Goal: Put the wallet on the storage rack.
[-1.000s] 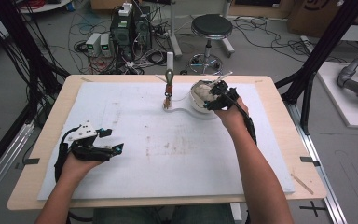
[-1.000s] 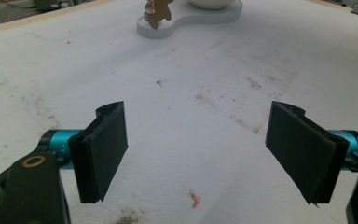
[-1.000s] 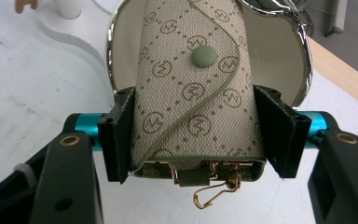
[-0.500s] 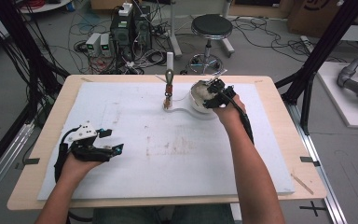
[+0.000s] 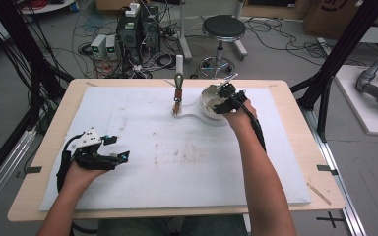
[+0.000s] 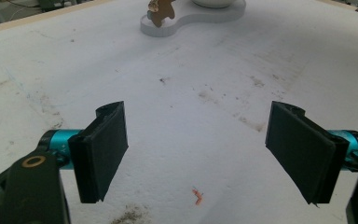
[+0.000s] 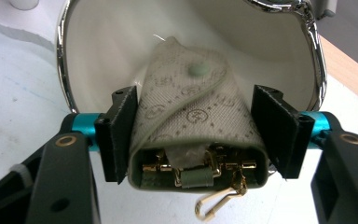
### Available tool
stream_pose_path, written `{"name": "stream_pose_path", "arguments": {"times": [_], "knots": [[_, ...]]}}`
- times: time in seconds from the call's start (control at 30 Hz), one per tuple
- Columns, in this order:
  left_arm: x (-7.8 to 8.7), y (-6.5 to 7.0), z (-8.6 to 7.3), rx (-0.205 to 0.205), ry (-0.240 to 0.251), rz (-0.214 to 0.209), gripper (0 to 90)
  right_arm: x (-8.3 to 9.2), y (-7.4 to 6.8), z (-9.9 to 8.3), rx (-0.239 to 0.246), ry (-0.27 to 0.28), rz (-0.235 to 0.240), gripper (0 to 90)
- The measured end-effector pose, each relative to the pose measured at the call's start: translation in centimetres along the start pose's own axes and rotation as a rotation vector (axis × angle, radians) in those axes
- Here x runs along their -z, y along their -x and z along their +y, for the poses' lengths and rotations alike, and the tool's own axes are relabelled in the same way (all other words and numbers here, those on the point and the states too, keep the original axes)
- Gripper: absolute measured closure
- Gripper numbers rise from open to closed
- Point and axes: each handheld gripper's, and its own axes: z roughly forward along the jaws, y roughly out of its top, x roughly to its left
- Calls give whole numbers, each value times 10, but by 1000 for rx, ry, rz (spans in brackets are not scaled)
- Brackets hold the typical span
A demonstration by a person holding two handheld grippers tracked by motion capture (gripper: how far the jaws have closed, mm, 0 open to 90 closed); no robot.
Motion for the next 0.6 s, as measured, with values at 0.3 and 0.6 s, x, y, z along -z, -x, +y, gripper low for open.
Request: {"name": "stream_pose_path", "arguments": {"times": [0.3,0.6], "knots": [[0,0,0,2,-3,-4,207,4,-1,1,-26,35,-9,230],[3,-1,1,10,4,6,207,27,8,-8,-64,79,45,212]]}}
